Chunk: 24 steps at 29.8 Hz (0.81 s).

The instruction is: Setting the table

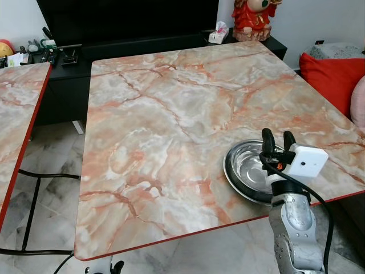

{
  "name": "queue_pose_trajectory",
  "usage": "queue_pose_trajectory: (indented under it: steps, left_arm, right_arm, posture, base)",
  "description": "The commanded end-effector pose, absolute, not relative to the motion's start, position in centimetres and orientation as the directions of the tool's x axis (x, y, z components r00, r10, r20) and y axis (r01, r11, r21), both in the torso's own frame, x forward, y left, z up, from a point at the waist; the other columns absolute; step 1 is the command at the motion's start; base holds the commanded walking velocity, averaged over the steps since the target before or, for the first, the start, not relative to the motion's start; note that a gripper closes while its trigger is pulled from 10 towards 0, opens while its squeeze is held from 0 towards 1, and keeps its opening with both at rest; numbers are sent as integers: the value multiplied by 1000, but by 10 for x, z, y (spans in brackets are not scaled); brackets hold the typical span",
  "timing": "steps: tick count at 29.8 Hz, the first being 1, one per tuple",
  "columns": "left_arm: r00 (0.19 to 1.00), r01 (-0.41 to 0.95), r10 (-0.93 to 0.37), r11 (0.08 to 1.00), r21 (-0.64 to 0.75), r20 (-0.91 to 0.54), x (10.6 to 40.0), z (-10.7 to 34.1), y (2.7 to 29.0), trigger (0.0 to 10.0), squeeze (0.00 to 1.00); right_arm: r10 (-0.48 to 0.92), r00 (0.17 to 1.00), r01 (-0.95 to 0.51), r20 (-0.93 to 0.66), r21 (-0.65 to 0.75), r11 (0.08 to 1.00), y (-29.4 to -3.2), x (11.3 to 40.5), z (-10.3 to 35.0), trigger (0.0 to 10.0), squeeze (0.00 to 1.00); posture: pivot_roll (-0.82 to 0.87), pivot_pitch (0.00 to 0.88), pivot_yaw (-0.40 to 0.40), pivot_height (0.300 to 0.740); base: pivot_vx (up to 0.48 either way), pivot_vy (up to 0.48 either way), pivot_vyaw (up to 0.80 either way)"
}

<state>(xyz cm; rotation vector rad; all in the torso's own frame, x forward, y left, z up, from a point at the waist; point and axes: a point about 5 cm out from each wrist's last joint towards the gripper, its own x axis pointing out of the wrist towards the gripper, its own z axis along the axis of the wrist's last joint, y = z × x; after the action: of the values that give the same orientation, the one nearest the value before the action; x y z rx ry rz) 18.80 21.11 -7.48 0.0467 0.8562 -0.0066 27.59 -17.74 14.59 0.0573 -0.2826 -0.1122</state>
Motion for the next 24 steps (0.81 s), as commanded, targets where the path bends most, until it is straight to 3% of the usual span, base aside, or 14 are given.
queue_pose_trajectory:
  steps: [1, 20, 24]
  left_arm:
    - [629, 20, 25, 999, 48, -777, 178, -79, 215, 10000, 0]
    - [632, 35, 20, 998, 54, -774, 179, -79, 213, 10000, 0]
    - [632, 37, 19, 998, 55, -775, 179, -79, 213, 10000, 0]
  right_arm:
    - [-119, 953, 106, 278, 60, 992, -176, 275, 143, 10000, 0]
    - [-105, 951, 93, 291, 53, 994, -174, 276, 143, 10000, 0]
    - [-112, 950, 94, 291, 78, 993, -175, 278, 143, 10000, 0]
  posture:
    - [-39, 75, 7, 740]
    - [-43, 46, 7, 740]
    - [-42, 46, 7, 740]
  base:
    - [0, 0, 788]
    - [0, 0, 794]
    - [0, 0, 0]
